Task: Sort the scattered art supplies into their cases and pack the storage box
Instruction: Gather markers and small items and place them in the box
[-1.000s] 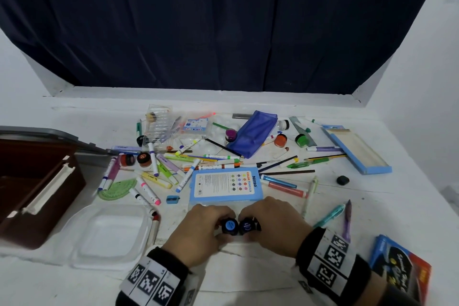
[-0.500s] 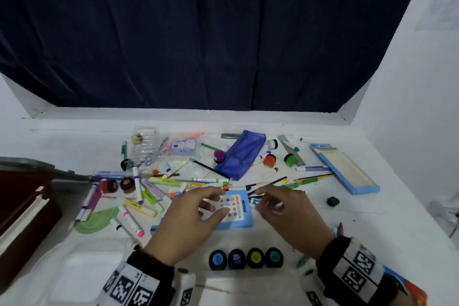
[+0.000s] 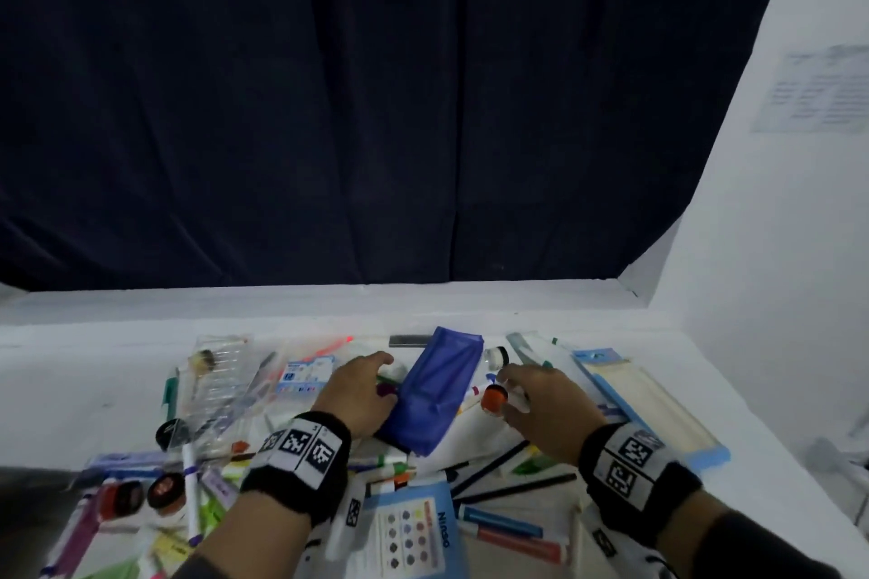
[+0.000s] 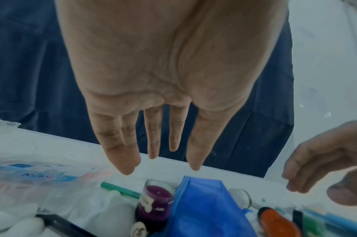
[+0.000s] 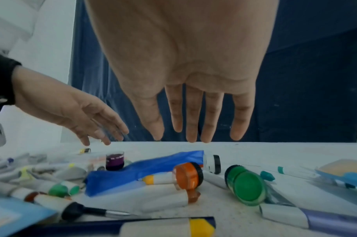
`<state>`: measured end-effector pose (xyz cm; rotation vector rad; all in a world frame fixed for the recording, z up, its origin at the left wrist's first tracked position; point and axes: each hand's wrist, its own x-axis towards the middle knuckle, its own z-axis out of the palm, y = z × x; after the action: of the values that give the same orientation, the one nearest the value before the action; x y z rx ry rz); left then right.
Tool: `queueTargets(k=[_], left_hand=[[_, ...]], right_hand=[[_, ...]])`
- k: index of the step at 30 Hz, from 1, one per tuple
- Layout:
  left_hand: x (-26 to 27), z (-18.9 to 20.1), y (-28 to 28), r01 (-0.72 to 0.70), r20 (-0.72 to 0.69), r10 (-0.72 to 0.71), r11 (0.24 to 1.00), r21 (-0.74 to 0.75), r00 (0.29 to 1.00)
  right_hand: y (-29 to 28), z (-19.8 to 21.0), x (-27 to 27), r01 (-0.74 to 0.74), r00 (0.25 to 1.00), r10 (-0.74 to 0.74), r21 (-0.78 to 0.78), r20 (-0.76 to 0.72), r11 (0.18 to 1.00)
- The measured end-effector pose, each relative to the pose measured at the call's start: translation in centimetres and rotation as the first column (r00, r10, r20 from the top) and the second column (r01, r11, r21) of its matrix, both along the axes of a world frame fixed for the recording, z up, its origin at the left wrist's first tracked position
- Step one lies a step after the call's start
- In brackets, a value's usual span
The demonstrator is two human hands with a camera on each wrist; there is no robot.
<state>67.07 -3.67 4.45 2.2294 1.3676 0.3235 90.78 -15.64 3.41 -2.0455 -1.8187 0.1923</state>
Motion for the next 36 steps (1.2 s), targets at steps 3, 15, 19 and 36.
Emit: queueTargets(k=[3, 15, 19, 36], left_hand=[[0.9, -0.5, 1.9, 0.058, -0.129, -0.058, 0.998, -0.006, 0.99], [1.6, -2.8, 4.3, 0.127, -0.263, -0.126, 0.992, -0.013, 0.957], [0.9, -2.2, 3.9, 0.121, -0.18, -0.108, 0.991, 0.064, 0.978], [-8.5, 6.1, -14.2, -0.008, 0.79, 0.189, 0.974, -0.227, 0.583]], right_hand=[[2.2, -0.6, 0.3, -0.007, 0.989, 0.027, -0.135, 0.148, 0.991], [5.5, -2.6, 0.2, -0.043, 0.943, 0.127, -0.266, 0.307, 0.963], [4.5, -1.6, 0.0, -0.054, 0.958, 0.093, -0.148, 0.27, 0.988], [-9.0, 4.7, -8.5, -0.093, 0.928, 0.233, 0.426, -0.291, 0.9]])
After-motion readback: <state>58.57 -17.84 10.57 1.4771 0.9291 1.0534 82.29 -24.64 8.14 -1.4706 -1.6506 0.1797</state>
